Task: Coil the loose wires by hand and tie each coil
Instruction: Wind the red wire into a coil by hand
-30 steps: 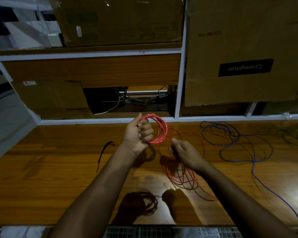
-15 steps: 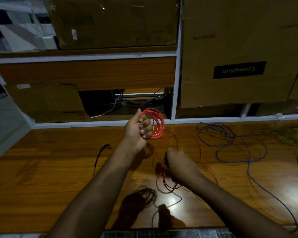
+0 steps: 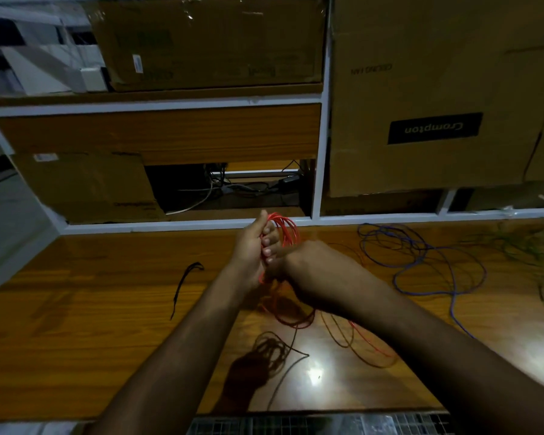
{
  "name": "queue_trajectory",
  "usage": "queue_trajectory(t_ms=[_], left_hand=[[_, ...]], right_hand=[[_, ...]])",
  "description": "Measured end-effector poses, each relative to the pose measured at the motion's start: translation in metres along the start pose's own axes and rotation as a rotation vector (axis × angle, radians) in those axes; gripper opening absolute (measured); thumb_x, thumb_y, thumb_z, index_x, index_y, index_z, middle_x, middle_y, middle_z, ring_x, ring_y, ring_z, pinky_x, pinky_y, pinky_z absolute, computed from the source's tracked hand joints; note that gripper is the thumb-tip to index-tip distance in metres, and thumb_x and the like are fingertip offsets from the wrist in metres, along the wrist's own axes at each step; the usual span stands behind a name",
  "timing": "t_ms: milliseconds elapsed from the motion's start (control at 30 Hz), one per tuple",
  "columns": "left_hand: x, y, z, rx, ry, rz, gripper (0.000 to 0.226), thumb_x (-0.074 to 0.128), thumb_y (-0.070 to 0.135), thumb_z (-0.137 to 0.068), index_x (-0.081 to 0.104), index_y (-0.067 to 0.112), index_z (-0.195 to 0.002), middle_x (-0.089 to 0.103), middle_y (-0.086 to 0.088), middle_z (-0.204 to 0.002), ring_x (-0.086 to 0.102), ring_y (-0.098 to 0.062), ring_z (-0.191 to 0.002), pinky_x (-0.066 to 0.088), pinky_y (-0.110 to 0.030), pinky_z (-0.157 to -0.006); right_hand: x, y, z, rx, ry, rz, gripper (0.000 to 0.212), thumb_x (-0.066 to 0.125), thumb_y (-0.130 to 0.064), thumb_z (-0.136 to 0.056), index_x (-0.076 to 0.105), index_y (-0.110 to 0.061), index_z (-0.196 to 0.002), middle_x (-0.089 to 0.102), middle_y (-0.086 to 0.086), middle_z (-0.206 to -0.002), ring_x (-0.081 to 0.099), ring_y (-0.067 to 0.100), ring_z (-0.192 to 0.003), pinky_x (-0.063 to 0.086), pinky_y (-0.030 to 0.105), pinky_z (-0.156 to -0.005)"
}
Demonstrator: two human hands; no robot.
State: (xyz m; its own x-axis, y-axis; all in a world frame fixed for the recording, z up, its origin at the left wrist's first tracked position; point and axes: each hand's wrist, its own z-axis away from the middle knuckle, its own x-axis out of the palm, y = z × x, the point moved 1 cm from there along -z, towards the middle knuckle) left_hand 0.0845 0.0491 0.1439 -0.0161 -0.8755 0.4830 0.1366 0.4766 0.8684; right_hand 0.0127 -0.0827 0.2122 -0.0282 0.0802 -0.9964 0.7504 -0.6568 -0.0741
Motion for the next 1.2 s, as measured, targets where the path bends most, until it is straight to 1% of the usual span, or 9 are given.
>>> queue_trajectory(t_ms=[67,167,267,467,533,633,733,933,1200], left_hand=[[-0.001,-0.005,0.003,-0.018,0.007,-0.116,0.044,0.048,0.049,-0.099,0.06,0.008,-0.088,0.053,-0.002,-0.065,0.05,-0.018,-0.062,0.039,-0.028,-0.062],[0.003,-0.008,0.01,-0.006,-0.037,-0.196,0.039,0.037,0.041,-0.104,0.054,0.013,-0.084,0.045,0.003,-0.056,0.041,-0.009,-0.047,0.03,-0.023,-0.049],[0.006,-0.005,0.017,-0.082,-0.144,-0.138,0.041,0.037,0.043,-0.103,0.046,0.019,-0.07,0.035,0.006,-0.053,0.03,-0.006,-0.04,0.023,-0.02,-0.039],[0.01,0.004,0.021,-0.199,-0.293,-0.053,0.046,0.038,0.045,-0.1,0.043,0.019,-0.063,0.027,0.008,-0.047,0.022,-0.004,-0.035,0.017,-0.018,-0.034],[0.006,0.005,0.022,-0.203,-0.298,-0.001,0.045,0.04,0.044,-0.099,0.043,0.019,-0.062,0.027,0.008,-0.047,0.022,-0.004,-0.035,0.016,-0.018,-0.035],[-0.002,0.007,0.022,-0.195,-0.282,0.09,0.043,0.043,0.042,-0.096,0.041,0.019,-0.06,0.026,0.008,-0.046,0.023,-0.004,-0.034,0.012,-0.019,-0.038],[-0.005,0.005,0.022,-0.207,-0.298,0.103,0.045,0.04,0.043,-0.099,0.04,0.019,-0.062,0.026,0.008,-0.047,0.024,-0.004,-0.035,0.014,-0.019,-0.037],[0.009,0.002,0.023,-0.247,-0.369,0.058,0.042,0.04,0.042,-0.099,0.043,0.018,-0.065,0.028,0.007,-0.048,0.026,-0.005,-0.035,0.016,-0.019,-0.037],[0.017,0.001,0.028,-0.254,-0.387,0.029,0.048,0.039,0.052,-0.095,0.045,0.017,-0.062,0.029,0.008,-0.044,0.025,-0.004,-0.033,0.013,-0.019,-0.036]], right_hand=[[-0.009,0.004,0.002,-0.144,0.249,0.038,0.027,0.063,-0.013,-0.091,0.067,-0.018,-0.117,0.066,0.004,-0.113,0.063,0.015,-0.104,0.051,0.026,-0.088],[-0.016,0.023,0.003,-0.164,0.483,0.104,0.027,0.073,-0.009,-0.081,0.067,-0.01,-0.107,0.068,0.006,-0.086,0.065,0.016,-0.078,0.047,0.021,-0.065],[-0.021,0.047,-0.003,-0.076,0.541,0.15,0.024,0.074,-0.011,-0.084,0.065,-0.006,-0.106,0.068,0.009,-0.08,0.067,0.022,-0.067,0.056,0.033,-0.056],[-0.014,0.093,-0.009,0.09,0.465,0.2,0.015,0.063,-0.02,-0.095,0.067,-0.015,-0.108,0.068,0.004,-0.092,0.066,0.018,-0.078,0.057,0.036,-0.067],[-0.012,0.109,-0.003,0.191,0.427,-0.078,0.013,0.059,-0.019,-0.097,0.068,-0.017,-0.108,0.07,0.001,-0.088,0.067,0.014,-0.077,0.056,0.034,-0.068],[-0.01,0.125,0.014,0.303,0.406,-0.925,0.015,0.057,-0.018,-0.098,0.066,-0.013,-0.109,0.07,0.006,-0.081,0.06,0.016,-0.061,0.05,0.025,-0.052],[-0.004,0.125,0.021,0.297,0.526,-1.234,0.021,0.06,-0.014,-0.096,0.065,-0.01,-0.117,0.071,0.01,-0.083,0.044,0.013,-0.051,0.034,0.024,-0.045],[-0.002,0.104,0.006,0.301,0.597,-0.51,0.009,0.068,-0.028,-0.091,0.074,-0.022,-0.096,0.073,-0.009,-0.082,0.068,-0.002,-0.078,0.059,0.031,-0.074],[-0.002,0.102,-0.005,0.427,0.618,-0.19,0.009,0.066,-0.037,-0.09,0.07,-0.029,-0.089,0.067,-0.014,-0.081,0.064,0.004,-0.076,0.059,0.036,-0.067]])
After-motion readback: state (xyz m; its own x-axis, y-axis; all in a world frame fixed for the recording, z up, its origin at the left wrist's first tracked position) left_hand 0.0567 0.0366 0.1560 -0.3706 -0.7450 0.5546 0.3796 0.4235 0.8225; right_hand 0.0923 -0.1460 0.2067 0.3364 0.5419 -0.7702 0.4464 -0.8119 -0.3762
